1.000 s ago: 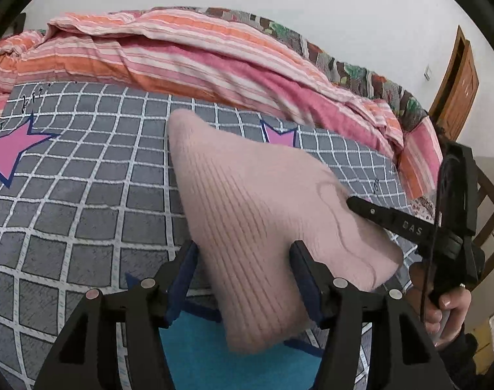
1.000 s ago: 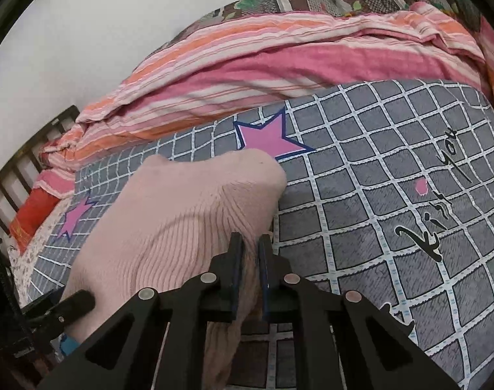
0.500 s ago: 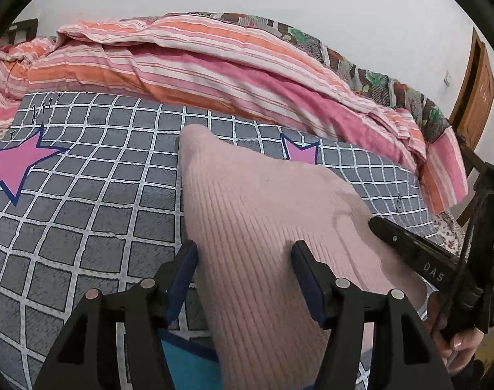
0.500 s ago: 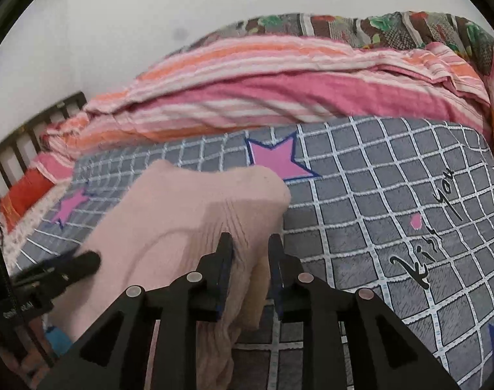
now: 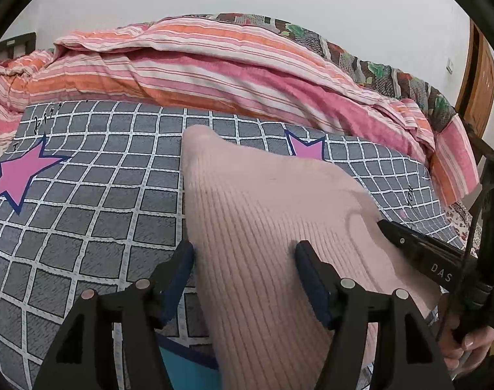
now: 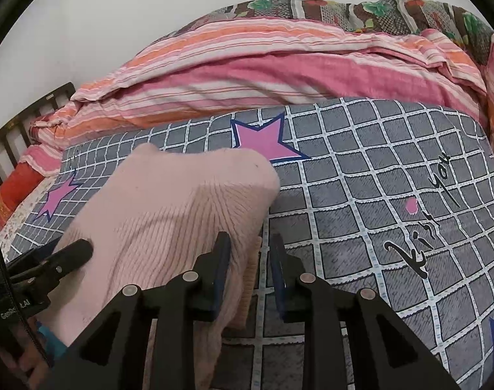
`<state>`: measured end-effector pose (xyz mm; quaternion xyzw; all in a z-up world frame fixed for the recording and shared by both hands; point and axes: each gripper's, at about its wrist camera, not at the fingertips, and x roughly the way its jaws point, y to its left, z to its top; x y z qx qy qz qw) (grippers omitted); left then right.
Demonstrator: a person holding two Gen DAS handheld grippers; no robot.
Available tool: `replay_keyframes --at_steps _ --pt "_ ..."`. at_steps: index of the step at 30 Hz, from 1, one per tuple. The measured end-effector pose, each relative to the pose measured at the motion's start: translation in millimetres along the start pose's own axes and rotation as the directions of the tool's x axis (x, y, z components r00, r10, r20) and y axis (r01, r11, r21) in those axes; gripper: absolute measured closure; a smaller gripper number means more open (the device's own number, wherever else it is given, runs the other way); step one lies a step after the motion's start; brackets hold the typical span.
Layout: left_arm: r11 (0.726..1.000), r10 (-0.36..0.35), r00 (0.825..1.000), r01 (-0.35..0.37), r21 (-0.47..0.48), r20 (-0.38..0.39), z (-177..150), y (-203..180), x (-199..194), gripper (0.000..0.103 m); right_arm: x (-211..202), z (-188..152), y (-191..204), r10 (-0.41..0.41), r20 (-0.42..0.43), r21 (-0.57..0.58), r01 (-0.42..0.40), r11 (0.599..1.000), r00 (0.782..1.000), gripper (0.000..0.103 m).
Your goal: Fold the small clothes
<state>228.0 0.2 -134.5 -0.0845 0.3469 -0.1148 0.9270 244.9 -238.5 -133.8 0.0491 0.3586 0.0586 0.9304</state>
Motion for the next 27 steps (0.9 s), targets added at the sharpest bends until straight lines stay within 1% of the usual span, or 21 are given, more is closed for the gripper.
replay_keyframes --at_steps 5,6,8,9,10,12,13,15,17,18,19,21,23,24,27 --pt "0.998 -0.036 0.999 0.036 -0.044 -0.001 7 13 -4 0.039 -1 0 -2 0.003 0.001 0.011 -0.003 1.000 1.000 0.075" --pt "0.998 -0.033 0.999 0.033 -0.048 0.008 11 17 -7 0.039 -1 1 -2 0.006 0.000 0.013 -0.006 1.000 1.000 0.074" --pt "0.999 0.000 0.999 0.002 -0.047 0.036 19 26 -7 0.040 -1 2 -4 0.013 -0.002 0.013 -0.013 1.000 1.000 0.073" --pt "0.998 0.018 0.999 -0.016 -0.058 0.031 26 32 -2 0.042 -1 2 -5 0.018 -0.001 0.018 -0.018 1.000 1.000 0.071" --pt "0.997 0.015 1.000 -0.014 -0.076 0.017 32 37 4 0.043 -2 3 -7 0.024 -0.001 0.025 -0.024 0.999 1.000 0.071" --pt "0.993 -0.020 1.000 0.019 -0.120 -0.008 47 47 18 0.044 -5 7 -10 0.054 0.005 0.038 -0.054 0.998 0.999 0.071" --pt "0.993 -0.022 1.000 0.020 -0.120 -0.013 54 49 24 0.044 -9 10 -11 0.072 0.024 0.039 -0.073 0.997 0.997 0.071" --pt "0.997 0.013 1.000 -0.015 -0.080 -0.023 69 47 40 0.045 -15 17 -10 0.084 0.063 0.024 -0.086 0.996 0.994 0.071" --pt "0.998 0.035 0.999 -0.036 -0.054 -0.033 79 46 58 0.045 -14 25 -8 0.104 0.075 0.004 -0.104 0.995 0.992 0.071" --pt "0.997 0.054 0.998 -0.056 -0.051 -0.041 81 46 65 0.049 -11 27 -8 0.107 0.068 -0.003 -0.107 0.994 0.992 0.071" --pt "0.994 0.091 0.995 -0.094 -0.051 -0.051 83 49 74 0.051 -5 28 -7 0.103 0.050 -0.006 -0.102 0.995 0.993 0.071" --pt "0.990 0.116 0.991 -0.120 -0.070 -0.064 81 56 85 0.052 11 25 -9 0.084 -0.004 -0.004 -0.084 0.996 0.996 0.072" --pt "0.989 0.101 0.992 -0.108 -0.096 -0.082 76 62 93 0.052 24 21 -12 0.055 -0.045 0.011 -0.055 0.998 0.997 0.072" --pt "0.990 0.097 0.991 -0.106 -0.098 -0.089 75 63 94 0.052 27 20 -13 0.045 -0.052 0.018 -0.044 0.999 0.998 0.072" --pt "0.991 0.095 0.994 -0.100 -0.093 -0.062 75 60 86 0.052 30 19 -12 0.008 -0.068 -0.001 -0.008 1.000 0.998 0.072"
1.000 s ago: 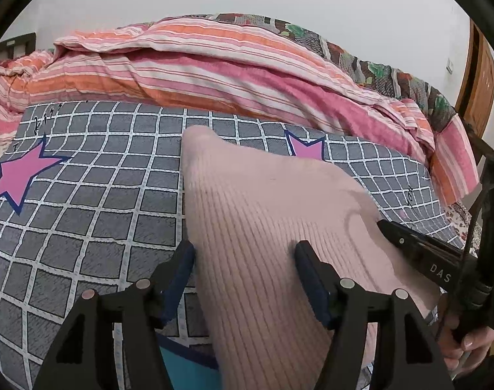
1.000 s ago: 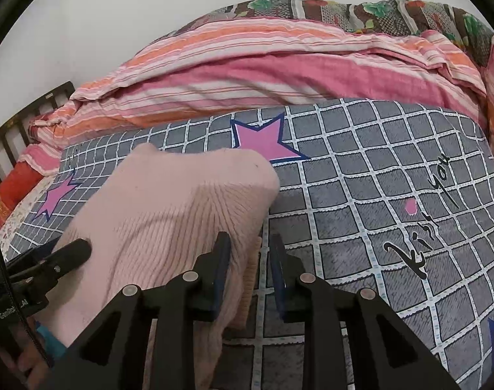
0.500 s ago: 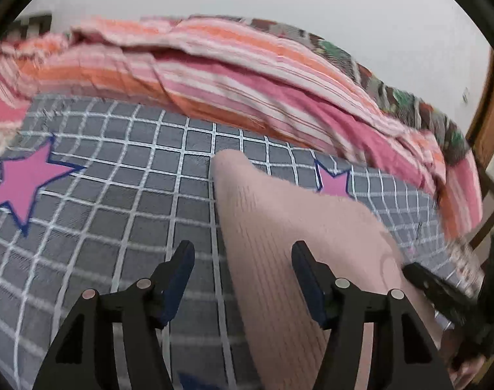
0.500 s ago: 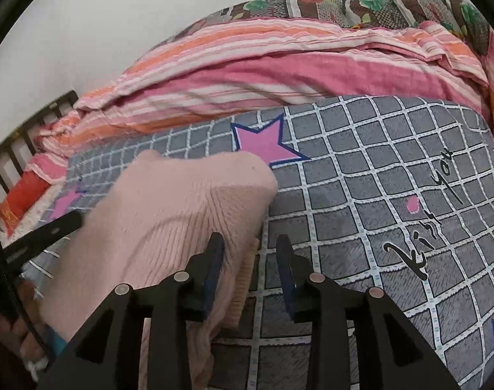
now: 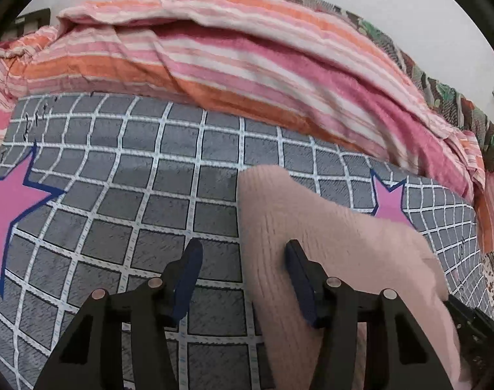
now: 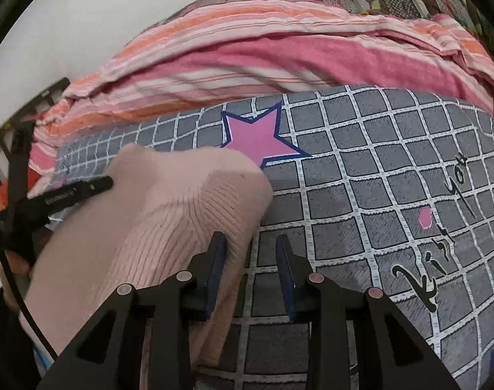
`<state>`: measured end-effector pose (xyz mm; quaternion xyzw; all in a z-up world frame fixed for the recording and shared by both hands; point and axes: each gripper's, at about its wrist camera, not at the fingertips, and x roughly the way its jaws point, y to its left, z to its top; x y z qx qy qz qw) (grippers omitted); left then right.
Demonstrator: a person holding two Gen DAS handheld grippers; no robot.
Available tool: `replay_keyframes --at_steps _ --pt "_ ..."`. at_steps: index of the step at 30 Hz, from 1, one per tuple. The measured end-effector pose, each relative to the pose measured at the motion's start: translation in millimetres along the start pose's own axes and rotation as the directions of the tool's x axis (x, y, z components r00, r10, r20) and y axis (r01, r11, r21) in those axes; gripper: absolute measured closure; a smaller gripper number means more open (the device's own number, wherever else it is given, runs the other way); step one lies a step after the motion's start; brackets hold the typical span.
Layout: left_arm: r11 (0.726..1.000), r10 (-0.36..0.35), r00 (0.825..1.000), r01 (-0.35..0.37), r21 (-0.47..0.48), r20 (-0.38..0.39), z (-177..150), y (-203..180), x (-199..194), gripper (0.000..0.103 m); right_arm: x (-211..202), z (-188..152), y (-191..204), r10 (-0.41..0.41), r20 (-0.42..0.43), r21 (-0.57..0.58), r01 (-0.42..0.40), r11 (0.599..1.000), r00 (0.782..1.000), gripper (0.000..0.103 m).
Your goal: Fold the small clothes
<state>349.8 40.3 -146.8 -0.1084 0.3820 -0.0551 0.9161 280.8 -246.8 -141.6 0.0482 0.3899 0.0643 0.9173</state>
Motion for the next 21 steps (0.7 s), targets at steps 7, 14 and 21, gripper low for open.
replay_keyframes --at_steps 7,14,21 --pt "0.995 -0.069 0.998 0.070 0.072 -0.010 -12 -16 -24 0.053 1 -2 -6 0.006 -0.004 0.023 -0.006 1.000 1.000 0.072" --pt "0.988 -0.111 0.994 0.111 0.110 -0.006 -35 -28 -58 0.052 -17 -3 -10 0.037 0.037 0.051 -0.039 0.998 0.999 0.071" --pt "0.987 -0.114 0.993 0.112 0.115 0.010 -58 -33 -80 0.052 -49 -20 5 0.145 0.098 0.011 -0.147 0.989 0.985 0.071"
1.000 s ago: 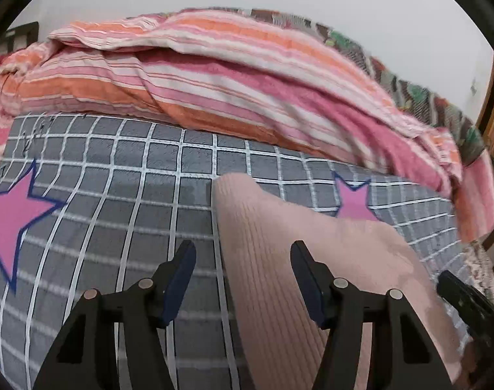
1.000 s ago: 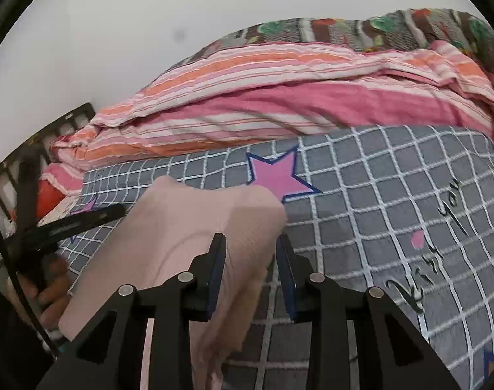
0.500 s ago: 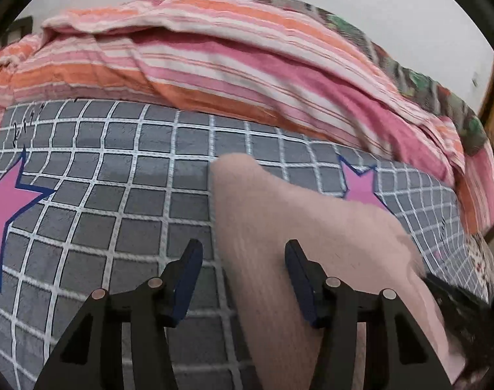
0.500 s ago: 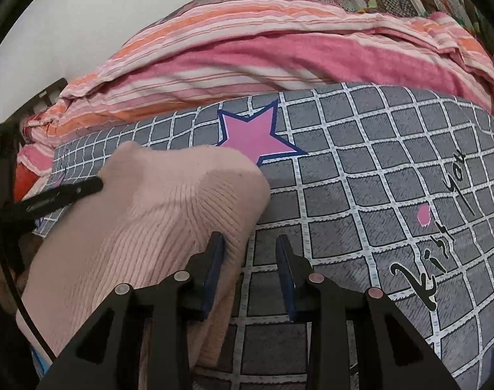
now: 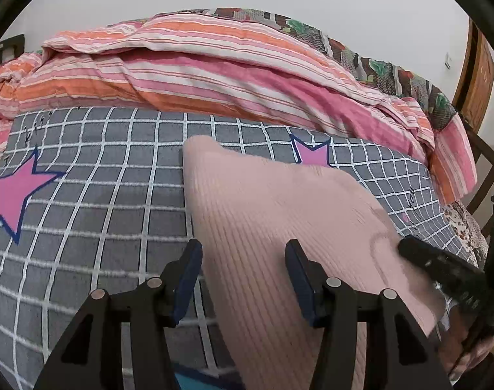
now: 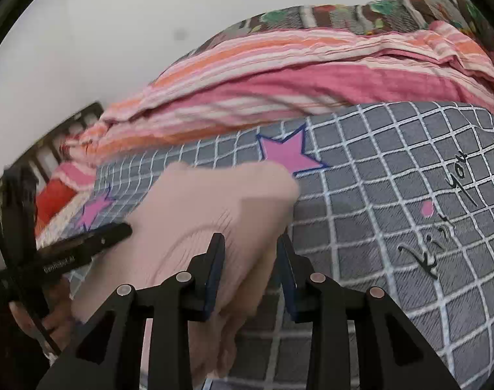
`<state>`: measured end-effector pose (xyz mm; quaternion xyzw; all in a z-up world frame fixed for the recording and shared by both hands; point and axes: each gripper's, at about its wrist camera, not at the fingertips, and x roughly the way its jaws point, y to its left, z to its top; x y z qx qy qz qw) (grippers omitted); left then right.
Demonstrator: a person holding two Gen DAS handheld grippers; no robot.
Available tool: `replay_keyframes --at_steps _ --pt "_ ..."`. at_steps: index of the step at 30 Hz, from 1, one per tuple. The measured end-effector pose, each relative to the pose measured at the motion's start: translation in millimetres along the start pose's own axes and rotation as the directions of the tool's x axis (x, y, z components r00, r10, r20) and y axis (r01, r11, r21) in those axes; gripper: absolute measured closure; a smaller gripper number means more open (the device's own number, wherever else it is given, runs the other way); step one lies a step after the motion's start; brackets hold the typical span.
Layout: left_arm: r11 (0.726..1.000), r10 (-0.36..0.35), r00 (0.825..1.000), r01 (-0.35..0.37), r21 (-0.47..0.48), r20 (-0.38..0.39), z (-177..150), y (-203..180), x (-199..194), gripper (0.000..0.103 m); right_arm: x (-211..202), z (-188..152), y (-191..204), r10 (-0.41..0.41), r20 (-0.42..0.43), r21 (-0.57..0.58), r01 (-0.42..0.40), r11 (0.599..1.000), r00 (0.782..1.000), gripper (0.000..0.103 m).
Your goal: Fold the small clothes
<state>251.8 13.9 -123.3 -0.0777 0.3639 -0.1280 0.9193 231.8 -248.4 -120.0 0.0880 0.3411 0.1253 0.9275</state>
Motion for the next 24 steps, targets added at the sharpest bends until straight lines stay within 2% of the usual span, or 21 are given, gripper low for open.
replay_keyframes --at_steps 3,6,9,12,16,20,21,22,24 --pt "1.000 0.004 1.000 -0.004 -0.009 0.013 -11 -2 -10 0.050 5 -9 11 -0.082 -0.008 -0.058 0.082 0.995 0.997 0.071" --pt "1.000 0.006 1.000 -0.005 -0.010 0.024 -19 -4 -20 0.049 5 -12 13 -0.115 -0.007 -0.064 0.114 0.991 0.993 0.074" --pt "1.000 0.003 1.000 -0.003 0.005 0.027 -27 -6 -27 0.048 4 -19 12 -0.101 -0.018 -0.064 0.100 0.993 0.995 0.084" --pt "1.000 0.006 1.000 -0.006 0.023 0.024 -35 -8 -31 0.046 0 -24 13 -0.107 -0.020 -0.068 0.106 0.992 0.994 0.089" --pt "0.999 0.010 0.999 -0.012 0.040 0.043 -41 -10 -40 0.046 -5 -27 14 -0.118 -0.010 -0.063 0.117 0.991 0.993 0.089" --pt "1.000 0.003 0.997 -0.005 0.031 0.073 -41 -6 -50 0.047 -20 -24 10 0.013 0.010 0.031 -0.014 0.999 1.000 0.080" --pt "1.000 0.002 0.997 -0.004 0.027 0.076 -41 -5 -50 0.047 -19 -24 13 0.011 0.011 0.028 -0.012 1.000 1.000 0.083" --pt "1.000 0.001 0.997 -0.003 0.024 0.076 -41 -5 -51 0.047 -15 -25 18 -0.016 -0.001 0.010 0.016 1.000 1.000 0.093" --pt "1.000 0.003 0.998 -0.004 0.025 0.068 -40 -3 -50 0.047 -8 -29 24 -0.051 0.004 -0.040 0.051 0.998 0.999 0.095"
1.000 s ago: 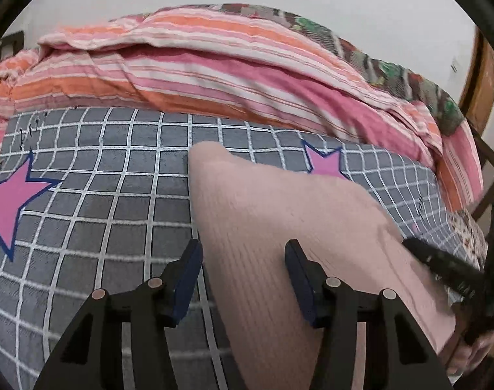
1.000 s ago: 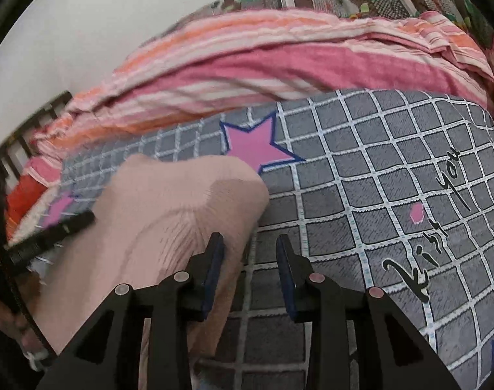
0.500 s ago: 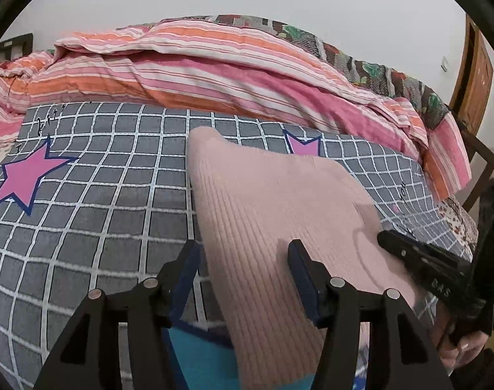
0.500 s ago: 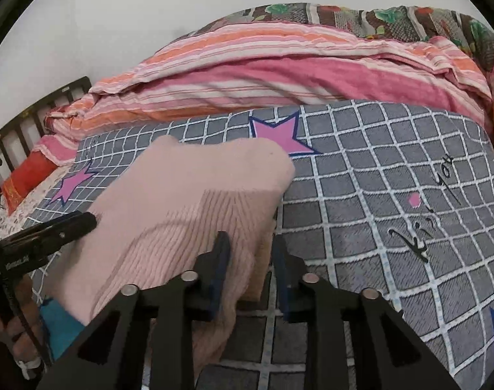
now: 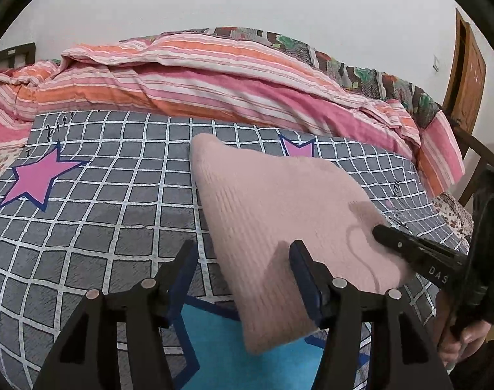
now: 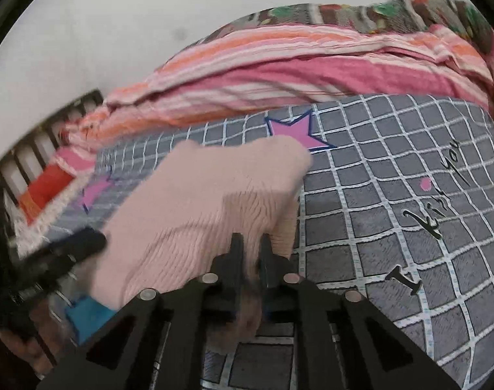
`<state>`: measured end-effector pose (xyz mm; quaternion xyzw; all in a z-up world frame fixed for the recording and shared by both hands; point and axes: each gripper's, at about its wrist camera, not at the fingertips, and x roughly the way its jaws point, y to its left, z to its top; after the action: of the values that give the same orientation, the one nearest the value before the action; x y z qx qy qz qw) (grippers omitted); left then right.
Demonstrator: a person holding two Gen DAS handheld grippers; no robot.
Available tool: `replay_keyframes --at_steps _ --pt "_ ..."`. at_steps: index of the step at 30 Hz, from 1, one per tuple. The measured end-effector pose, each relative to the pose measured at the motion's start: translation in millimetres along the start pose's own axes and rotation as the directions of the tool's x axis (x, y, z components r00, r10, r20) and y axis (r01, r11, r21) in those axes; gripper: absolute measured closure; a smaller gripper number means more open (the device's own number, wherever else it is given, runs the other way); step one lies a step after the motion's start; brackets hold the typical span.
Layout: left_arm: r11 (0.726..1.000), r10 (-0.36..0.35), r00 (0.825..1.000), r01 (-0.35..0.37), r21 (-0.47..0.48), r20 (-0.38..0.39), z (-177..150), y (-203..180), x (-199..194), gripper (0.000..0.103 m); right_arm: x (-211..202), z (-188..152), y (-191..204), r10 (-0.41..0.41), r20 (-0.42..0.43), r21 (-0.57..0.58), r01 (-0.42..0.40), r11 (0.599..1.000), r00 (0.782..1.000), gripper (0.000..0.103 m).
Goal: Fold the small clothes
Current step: 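Open both tools and pull them back from the folded sweater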
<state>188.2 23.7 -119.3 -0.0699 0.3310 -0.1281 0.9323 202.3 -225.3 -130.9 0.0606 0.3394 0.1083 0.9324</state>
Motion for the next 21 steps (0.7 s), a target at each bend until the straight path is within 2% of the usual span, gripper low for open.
replay_keyframes --at_steps 5,7,9,11,13,14,17,21 --pt "1.000 0.015 1.000 -0.015 0.015 -0.016 -3 1 -4 0.047 2 -2 -8 -0.031 -0.022 0.022 0.031 0.999 0.999 0.096" --pt "1.000 0.015 0.999 -0.015 0.006 -0.030 -5 2 -8 0.047 2 -7 -10 -0.041 -0.040 0.029 0.043 0.999 0.998 0.090" --pt "1.000 0.017 0.999 -0.017 -0.009 -0.047 -4 1 -13 0.047 -6 -9 -11 -0.054 -0.047 0.039 0.056 0.998 0.997 0.078" --pt "0.999 0.026 0.998 -0.027 -0.017 -0.055 -2 -3 -22 0.046 -19 -9 -11 -0.070 -0.050 0.049 0.073 0.996 0.996 0.075" --pt "0.999 0.049 0.998 -0.050 -0.022 -0.048 2 -8 -33 0.042 -40 -6 -4 -0.122 -0.064 0.032 0.124 0.992 0.990 0.075" --pt "0.998 0.063 0.997 -0.064 -0.027 -0.038 5 -13 -42 0.039 -40 -6 -4 -0.122 -0.064 0.032 0.124 0.992 0.990 0.073" --pt "0.996 0.089 0.996 -0.090 -0.026 -0.017 11 -24 -62 0.033 -65 -2 4 -0.162 -0.055 0.013 0.162 0.987 0.985 0.057" --pt "0.990 0.144 0.990 -0.144 0.014 0.000 17 -45 -92 0.028 -101 0 15 -0.167 -0.046 0.028 0.168 0.985 0.985 0.049"
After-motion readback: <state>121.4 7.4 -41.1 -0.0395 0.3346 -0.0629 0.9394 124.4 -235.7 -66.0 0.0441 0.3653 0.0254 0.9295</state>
